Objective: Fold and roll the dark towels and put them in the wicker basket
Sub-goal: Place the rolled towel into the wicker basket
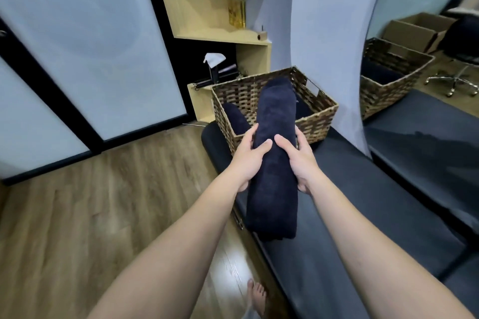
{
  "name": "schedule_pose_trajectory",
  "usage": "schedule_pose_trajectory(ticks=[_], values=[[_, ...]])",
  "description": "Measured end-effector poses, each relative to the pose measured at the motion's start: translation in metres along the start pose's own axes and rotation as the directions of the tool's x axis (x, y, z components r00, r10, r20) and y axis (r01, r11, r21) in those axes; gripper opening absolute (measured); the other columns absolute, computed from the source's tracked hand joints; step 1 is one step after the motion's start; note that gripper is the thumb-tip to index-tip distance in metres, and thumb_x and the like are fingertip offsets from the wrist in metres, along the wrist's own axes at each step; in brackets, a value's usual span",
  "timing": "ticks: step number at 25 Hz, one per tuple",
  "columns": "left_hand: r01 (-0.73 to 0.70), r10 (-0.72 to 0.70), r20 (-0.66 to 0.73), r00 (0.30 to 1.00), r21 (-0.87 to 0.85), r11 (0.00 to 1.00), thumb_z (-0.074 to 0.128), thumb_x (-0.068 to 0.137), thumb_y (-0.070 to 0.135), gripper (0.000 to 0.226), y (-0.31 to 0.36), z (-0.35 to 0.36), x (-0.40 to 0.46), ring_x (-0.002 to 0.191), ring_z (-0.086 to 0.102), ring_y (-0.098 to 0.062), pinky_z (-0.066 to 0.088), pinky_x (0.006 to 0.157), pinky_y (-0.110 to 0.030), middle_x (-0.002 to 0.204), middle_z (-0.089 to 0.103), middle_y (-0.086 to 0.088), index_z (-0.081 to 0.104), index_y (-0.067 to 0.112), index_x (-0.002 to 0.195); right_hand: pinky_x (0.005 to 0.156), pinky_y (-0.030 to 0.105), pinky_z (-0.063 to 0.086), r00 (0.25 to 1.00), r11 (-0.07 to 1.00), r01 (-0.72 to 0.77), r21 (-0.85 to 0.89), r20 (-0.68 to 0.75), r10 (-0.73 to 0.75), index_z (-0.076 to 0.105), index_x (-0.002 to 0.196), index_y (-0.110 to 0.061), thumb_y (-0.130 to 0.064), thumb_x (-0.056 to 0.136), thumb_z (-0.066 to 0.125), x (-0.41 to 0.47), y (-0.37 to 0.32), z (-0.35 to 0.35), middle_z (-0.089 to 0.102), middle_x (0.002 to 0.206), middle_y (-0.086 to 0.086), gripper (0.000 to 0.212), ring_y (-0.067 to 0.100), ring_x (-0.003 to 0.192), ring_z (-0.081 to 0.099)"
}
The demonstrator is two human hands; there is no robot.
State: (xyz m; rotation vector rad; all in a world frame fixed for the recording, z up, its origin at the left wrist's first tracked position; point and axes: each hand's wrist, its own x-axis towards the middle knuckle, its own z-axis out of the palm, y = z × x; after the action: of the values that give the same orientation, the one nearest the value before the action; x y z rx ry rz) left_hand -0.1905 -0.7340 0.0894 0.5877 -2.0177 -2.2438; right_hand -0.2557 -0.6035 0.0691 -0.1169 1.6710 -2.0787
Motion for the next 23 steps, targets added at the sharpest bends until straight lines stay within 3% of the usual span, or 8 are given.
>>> schedule_pose_trajectory(ticks=[7, 14, 17, 20, 23], values=[[-0.022, 0.019, -0.048, 0.999, -0.049, 0.999, 0.064, 0.099, 0.022, 0.060, 0.060, -0.017, 0.153, 0.116, 0.066, -0.014, 0.056, 0.099, -0.038, 0.133, 0.063, 0.004, 0.039, 0.039, 0.151, 0.097, 0.042, 0.057, 0.998, 0.998, 0.044, -0.049, 0.040, -0.042, 0.049, 0.144, -0.037, -0.027, 0.089, 0.078, 0.158, -0.065, 0.018, 0.069, 0.128, -0.007, 0.062, 0.015, 0.112, 0.070], [-0.042, 0.031, -0.122, 0.992, -0.087, 0.995, 0.064, 0.100, 0.024, 0.058, 0.073, -0.026, 0.258, 0.115, 0.064, -0.010, 0.057, 0.096, -0.034, 0.128, 0.063, 0.006, 0.039, 0.039, 0.150, 0.099, 0.043, 0.056, 0.997, 0.994, 0.039, -0.101, 0.073, -0.032, 0.046, 0.149, -0.035, -0.033, 0.085, 0.082, 0.271, -0.084, 0.022, 0.065, 0.135, -0.003, 0.073, 0.015, 0.117, 0.068], [-0.095, 0.089, -0.105, 0.990, -0.053, 0.994, 0.062, 0.101, 0.018, 0.060, 0.075, -0.032, 0.303, 0.117, 0.062, -0.001, 0.056, 0.095, -0.027, 0.136, 0.059, 0.006, 0.036, 0.032, 0.153, 0.101, 0.039, 0.055, 0.996, 0.983, 0.087, -0.163, 0.042, -0.081, 0.045, 0.149, -0.034, -0.037, 0.079, 0.084, 0.315, -0.093, 0.027, 0.064, 0.136, -0.006, 0.080, 0.011, 0.119, 0.066], [-0.192, 0.192, -0.116, 0.975, 0.004, 0.981, 0.061, 0.100, 0.010, 0.063, 0.079, -0.036, 0.341, 0.112, 0.058, 0.015, 0.053, 0.087, -0.015, 0.147, 0.051, 0.003, 0.032, 0.026, 0.154, 0.101, 0.033, 0.054, 0.990, 0.966, 0.132, -0.224, -0.012, -0.138, 0.045, 0.148, -0.033, -0.029, 0.086, 0.080, 0.355, -0.096, 0.030, 0.062, 0.138, -0.008, 0.071, 0.005, 0.119, 0.064], [-0.175, 0.179, -0.120, 0.977, 0.039, 0.984, 0.064, 0.098, 0.012, 0.070, 0.056, -0.039, 0.367, 0.125, 0.052, 0.005, 0.049, 0.103, -0.023, 0.150, 0.045, 0.002, 0.025, 0.029, 0.154, 0.094, 0.023, 0.055, 0.993, 0.932, 0.109, -0.345, -0.012, -0.121, 0.047, 0.145, -0.031, -0.034, 0.088, 0.079, 0.381, -0.085, 0.032, 0.063, 0.133, -0.011, 0.066, -0.002, 0.114, 0.064]])
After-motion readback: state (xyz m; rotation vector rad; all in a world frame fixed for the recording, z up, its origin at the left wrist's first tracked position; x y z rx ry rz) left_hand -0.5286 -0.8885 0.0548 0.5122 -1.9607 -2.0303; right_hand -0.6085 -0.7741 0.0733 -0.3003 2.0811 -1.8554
